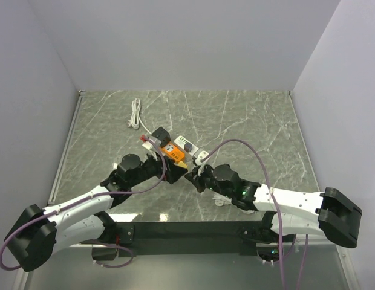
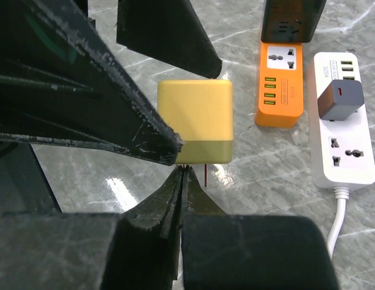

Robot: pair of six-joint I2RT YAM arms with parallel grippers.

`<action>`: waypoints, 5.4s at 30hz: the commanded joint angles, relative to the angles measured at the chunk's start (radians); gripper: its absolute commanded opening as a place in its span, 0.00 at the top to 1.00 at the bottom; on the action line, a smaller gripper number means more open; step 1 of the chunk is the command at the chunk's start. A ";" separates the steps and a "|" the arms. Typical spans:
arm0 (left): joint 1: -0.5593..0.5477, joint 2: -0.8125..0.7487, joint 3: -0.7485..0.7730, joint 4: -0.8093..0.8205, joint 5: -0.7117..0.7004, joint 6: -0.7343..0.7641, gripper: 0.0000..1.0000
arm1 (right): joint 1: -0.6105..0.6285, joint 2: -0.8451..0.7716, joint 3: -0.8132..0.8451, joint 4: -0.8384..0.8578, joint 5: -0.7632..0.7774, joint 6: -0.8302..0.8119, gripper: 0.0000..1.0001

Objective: Insert the plug

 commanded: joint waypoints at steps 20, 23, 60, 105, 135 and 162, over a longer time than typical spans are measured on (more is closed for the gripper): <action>0.004 0.031 0.020 0.135 0.128 -0.056 0.22 | 0.041 -0.039 -0.014 0.088 0.092 -0.043 1.00; 0.003 0.043 0.022 0.161 0.144 -0.067 0.25 | 0.043 -0.032 -0.005 0.079 0.081 -0.043 1.00; 0.032 -0.008 0.068 0.000 -0.188 -0.005 0.99 | 0.029 -0.067 -0.011 0.090 0.270 -0.065 0.35; 0.015 0.692 0.335 0.158 -0.236 -0.025 0.99 | -0.291 0.295 0.053 -0.096 0.241 0.344 0.78; 0.021 0.704 0.310 0.136 -0.242 0.001 0.99 | -0.293 0.241 0.033 -0.111 0.325 0.331 0.56; 0.055 0.736 0.356 0.140 -0.317 0.036 0.99 | -0.172 0.406 0.141 -0.173 0.043 0.365 1.00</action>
